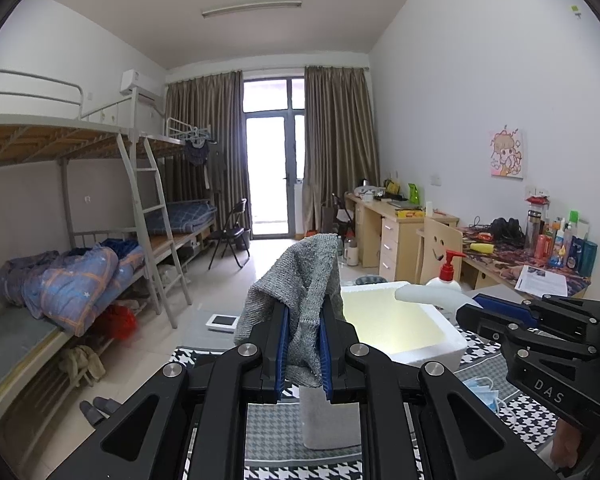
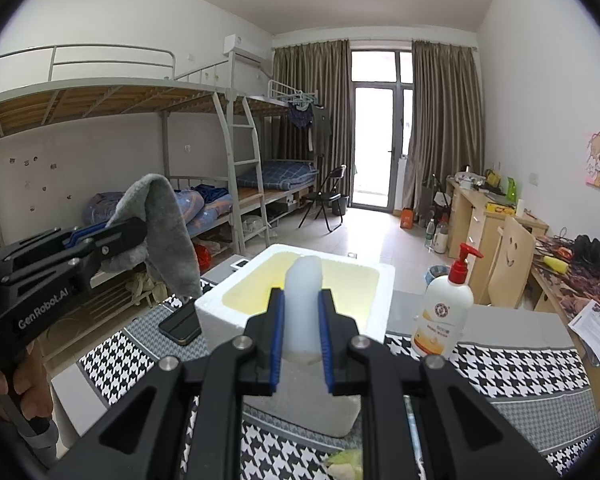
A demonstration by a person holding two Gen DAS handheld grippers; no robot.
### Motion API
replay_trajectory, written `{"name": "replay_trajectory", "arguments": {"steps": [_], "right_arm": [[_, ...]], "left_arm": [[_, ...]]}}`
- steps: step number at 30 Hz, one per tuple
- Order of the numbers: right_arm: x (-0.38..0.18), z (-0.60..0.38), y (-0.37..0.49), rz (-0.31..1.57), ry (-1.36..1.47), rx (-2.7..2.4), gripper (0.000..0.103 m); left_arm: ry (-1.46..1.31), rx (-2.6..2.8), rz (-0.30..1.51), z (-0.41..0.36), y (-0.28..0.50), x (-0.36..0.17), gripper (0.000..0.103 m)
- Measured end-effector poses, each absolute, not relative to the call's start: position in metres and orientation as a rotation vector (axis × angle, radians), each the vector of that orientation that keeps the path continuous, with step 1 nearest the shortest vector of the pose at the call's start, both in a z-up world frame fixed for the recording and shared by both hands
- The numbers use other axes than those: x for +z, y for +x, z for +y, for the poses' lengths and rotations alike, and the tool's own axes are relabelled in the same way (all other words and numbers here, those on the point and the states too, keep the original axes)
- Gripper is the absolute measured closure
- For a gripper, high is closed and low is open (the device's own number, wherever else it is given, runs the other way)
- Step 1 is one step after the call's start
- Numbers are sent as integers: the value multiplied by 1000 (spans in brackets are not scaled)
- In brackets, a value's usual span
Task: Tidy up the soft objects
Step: 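Lower the white foam bar into the box and open the right tool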
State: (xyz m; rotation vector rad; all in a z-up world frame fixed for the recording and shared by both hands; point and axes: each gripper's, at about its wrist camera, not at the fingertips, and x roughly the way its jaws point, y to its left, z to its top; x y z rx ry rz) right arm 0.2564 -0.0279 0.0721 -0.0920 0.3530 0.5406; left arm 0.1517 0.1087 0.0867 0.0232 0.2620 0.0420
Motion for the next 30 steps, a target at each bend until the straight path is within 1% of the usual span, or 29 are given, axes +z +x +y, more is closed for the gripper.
{"name": "replay_trajectory", "arguments": {"steps": [13, 29, 30], "right_arm": [[64, -9, 295, 423, -81, 541, 83], [58, 5, 319, 469, -91, 496, 83], [57, 6, 320, 471, -99, 490, 78]], "left_arm": [[23, 63, 284, 115, 174, 83, 89], [6, 77, 284, 125, 176, 82, 88], [6, 79, 284, 124, 177, 82, 89]]}}
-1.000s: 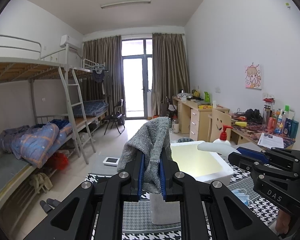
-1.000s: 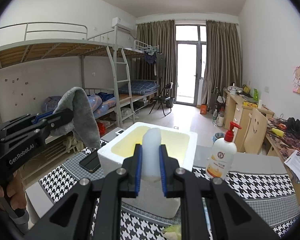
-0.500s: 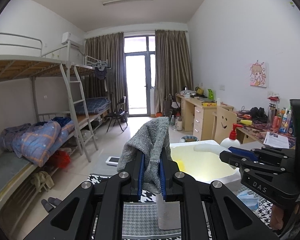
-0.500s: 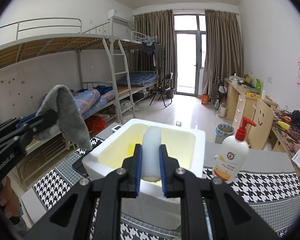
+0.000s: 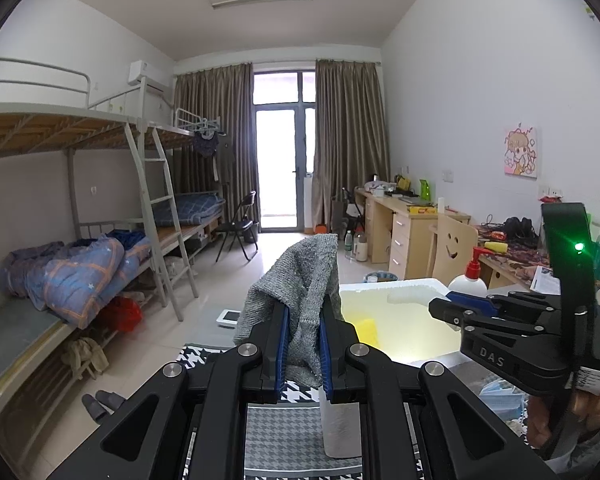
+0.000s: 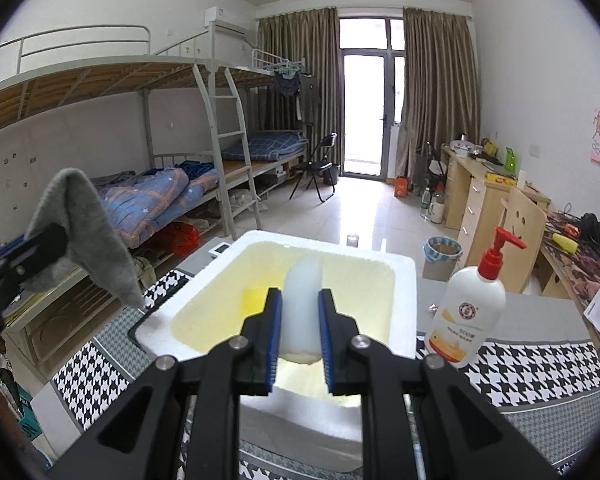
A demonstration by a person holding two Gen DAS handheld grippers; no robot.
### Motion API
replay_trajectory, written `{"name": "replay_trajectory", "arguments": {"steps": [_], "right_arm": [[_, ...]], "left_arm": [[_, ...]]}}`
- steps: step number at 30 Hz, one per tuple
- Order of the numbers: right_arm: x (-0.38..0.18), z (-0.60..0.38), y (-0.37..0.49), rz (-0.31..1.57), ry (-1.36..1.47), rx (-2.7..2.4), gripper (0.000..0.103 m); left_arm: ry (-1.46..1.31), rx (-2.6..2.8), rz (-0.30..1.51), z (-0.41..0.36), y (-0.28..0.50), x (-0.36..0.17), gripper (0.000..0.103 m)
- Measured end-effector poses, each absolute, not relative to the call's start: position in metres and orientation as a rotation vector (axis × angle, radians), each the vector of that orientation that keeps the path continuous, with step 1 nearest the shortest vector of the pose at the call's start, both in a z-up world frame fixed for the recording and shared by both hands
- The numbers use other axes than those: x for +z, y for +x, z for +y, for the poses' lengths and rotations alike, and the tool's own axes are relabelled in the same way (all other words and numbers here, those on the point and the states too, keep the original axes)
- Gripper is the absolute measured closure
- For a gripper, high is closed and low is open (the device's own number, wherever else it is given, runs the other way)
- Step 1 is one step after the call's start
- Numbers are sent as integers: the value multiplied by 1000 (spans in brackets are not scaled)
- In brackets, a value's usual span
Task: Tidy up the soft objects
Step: 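Lower the white foam bar into the box and open the right tool, then lower the grey cloth into the box and open the left tool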
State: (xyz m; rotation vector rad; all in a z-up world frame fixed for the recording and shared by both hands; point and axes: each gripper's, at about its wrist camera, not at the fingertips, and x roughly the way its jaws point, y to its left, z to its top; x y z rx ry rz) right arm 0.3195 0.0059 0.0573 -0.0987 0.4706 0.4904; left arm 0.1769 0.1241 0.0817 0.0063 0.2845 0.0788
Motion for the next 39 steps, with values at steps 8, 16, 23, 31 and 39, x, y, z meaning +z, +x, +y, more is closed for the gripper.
{"name": "replay_trajectory", "arguments": {"steps": [8, 16, 23, 31, 39], "right_arm": [[66, -2, 308, 408, -88, 483, 23], [70, -19, 302, 405, -59, 467, 23], [72, -42, 288, 381, -51, 422, 23], [72, -65, 277, 363, -53, 355, 18], [69, -90, 278, 366, -48, 277, 17]], "left_arm": [[4, 85, 283, 123, 176, 83, 89], [10, 91, 260, 112, 176, 89, 89], [21, 43, 246, 93, 181, 92, 89], [14, -35, 266, 71, 196, 88, 89], [21, -102, 282, 49, 211, 87, 88]]}}
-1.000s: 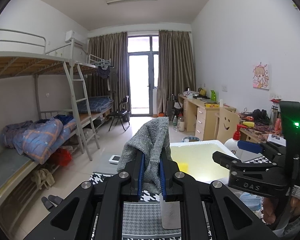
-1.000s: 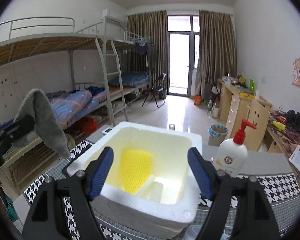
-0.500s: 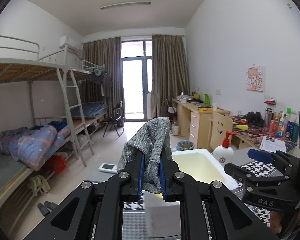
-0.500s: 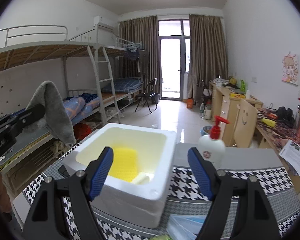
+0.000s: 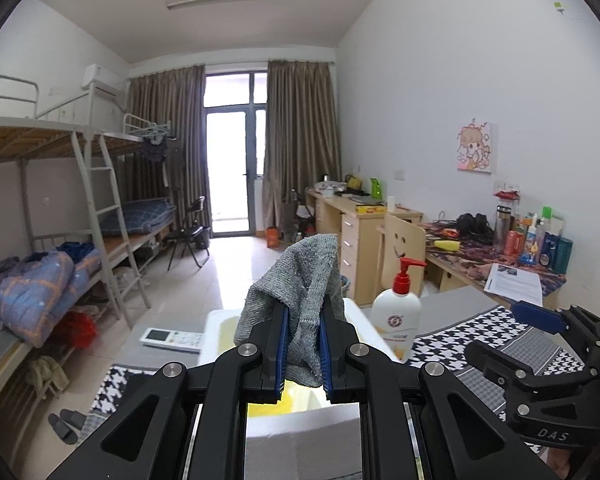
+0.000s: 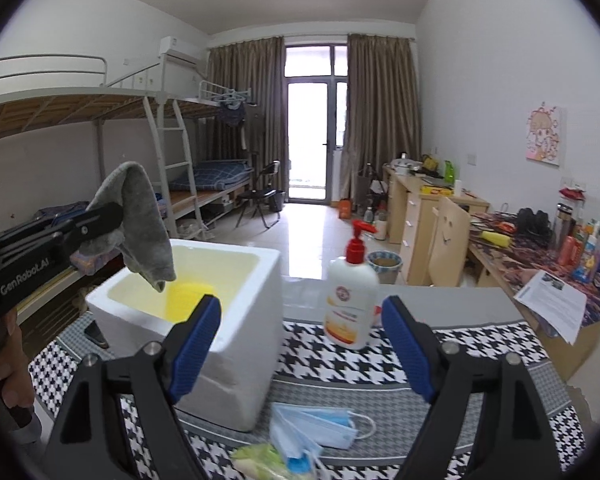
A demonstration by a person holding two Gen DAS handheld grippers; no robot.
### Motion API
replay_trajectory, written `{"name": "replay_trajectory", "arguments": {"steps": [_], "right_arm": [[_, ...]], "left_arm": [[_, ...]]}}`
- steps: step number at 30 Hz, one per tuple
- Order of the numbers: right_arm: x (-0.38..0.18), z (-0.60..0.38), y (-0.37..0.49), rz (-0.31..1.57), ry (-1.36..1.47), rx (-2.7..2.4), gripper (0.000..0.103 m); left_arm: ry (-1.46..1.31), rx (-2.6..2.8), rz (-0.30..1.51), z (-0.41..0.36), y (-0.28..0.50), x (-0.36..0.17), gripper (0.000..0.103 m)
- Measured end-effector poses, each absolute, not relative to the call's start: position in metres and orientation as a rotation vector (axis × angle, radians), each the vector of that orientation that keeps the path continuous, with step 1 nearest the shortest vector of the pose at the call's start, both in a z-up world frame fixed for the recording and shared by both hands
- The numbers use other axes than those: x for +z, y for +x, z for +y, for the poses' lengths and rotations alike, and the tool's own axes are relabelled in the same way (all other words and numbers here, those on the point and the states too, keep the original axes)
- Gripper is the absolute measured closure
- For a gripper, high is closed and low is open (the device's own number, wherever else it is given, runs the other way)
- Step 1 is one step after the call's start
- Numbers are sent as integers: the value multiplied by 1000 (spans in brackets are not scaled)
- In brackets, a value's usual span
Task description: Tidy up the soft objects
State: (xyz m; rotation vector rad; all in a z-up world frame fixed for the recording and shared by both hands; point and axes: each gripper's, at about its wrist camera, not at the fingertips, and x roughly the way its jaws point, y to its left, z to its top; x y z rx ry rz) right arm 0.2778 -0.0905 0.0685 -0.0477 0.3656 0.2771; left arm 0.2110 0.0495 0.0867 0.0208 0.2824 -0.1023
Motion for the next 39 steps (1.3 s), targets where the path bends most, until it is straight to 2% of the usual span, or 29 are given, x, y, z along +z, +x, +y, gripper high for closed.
{"name": "replay_trajectory", "arguments": {"steps": [23, 25, 26, 27, 29, 39], "right_arm": [[52, -124, 288, 394, -16, 235, 17], [52, -123, 287, 396, -14, 235, 17], [52, -123, 288, 397, -13, 236, 17], [52, -123, 288, 398, -13, 236, 17], [52, -123, 289, 398, -11, 238, 17], [54, -121, 282, 388, -16, 247, 17]], "left_arm": [[-10, -67, 381, 40, 251, 76, 87], [-19, -55, 397, 42, 255, 73, 76], [-27, -51, 397, 44, 255, 73, 57], [-36, -40, 390, 45, 254, 73, 30], [-42, -19, 361, 46, 250, 74, 2], [-19, -4, 351, 42, 241, 76, 1]]}}
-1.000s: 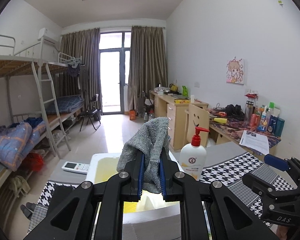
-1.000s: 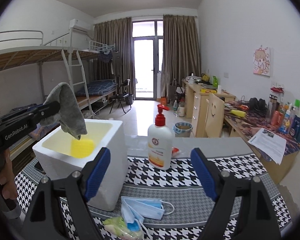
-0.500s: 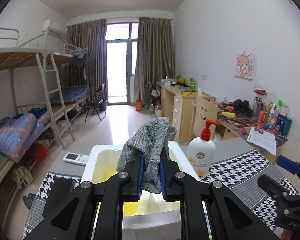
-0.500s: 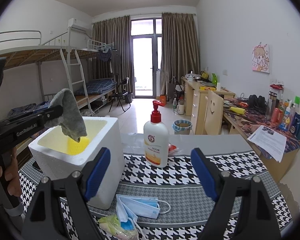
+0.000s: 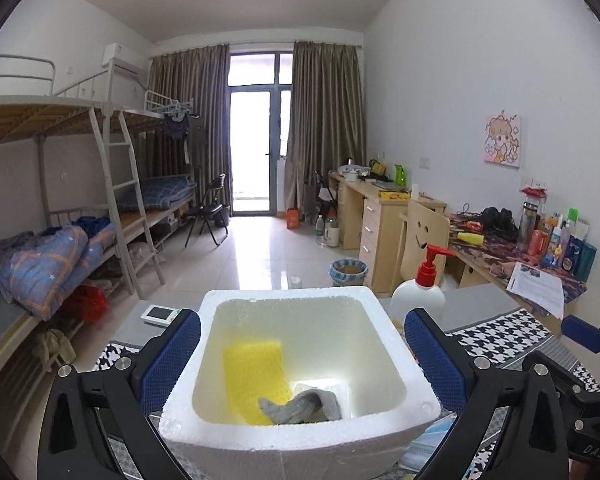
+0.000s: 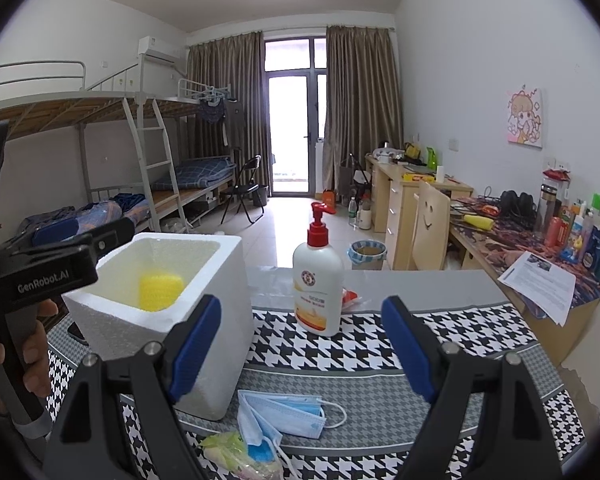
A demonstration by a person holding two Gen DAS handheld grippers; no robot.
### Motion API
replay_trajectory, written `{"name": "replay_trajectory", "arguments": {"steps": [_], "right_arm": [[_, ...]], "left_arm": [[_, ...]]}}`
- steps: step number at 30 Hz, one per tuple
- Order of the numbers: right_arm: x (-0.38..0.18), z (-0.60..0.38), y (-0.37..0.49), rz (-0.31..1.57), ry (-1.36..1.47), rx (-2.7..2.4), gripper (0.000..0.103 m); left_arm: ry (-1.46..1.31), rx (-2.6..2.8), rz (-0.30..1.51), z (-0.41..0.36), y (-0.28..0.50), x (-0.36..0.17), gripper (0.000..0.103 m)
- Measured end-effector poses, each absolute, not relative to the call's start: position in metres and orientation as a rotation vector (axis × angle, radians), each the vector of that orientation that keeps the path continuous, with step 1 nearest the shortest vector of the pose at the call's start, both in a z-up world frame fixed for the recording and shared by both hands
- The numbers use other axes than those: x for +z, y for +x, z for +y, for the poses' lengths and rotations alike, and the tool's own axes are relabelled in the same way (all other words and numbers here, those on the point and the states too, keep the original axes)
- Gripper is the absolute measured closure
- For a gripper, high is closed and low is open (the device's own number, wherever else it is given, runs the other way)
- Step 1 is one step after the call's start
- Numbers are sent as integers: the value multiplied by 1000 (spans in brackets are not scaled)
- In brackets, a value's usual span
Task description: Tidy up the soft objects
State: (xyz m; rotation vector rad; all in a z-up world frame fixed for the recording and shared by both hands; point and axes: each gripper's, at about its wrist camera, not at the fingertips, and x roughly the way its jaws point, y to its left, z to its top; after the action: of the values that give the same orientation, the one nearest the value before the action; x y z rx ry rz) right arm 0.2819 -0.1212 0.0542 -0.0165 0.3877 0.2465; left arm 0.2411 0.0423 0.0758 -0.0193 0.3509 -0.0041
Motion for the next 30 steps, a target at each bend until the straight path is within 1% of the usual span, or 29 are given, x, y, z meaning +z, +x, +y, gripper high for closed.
{"name": "replay_trajectory", "arguments": {"steps": [20, 21, 22, 25, 30], "right_arm": [[74, -130, 228, 321, 0, 266, 17], [74, -131, 223, 318, 7, 269, 16], [75, -132, 221, 315, 11, 269, 11], [77, -136, 207, 283, 22, 265, 1], [80, -139, 190, 259, 19, 262, 0]], "left_arm": [[-4, 16, 277, 34, 171, 95, 1], [-3, 16, 272, 33, 166, 95, 1], [-3, 16, 271, 32, 163, 95, 1], [-1, 12, 261, 31, 150, 96, 1], [1, 9, 235, 29, 130, 98, 1]]}}
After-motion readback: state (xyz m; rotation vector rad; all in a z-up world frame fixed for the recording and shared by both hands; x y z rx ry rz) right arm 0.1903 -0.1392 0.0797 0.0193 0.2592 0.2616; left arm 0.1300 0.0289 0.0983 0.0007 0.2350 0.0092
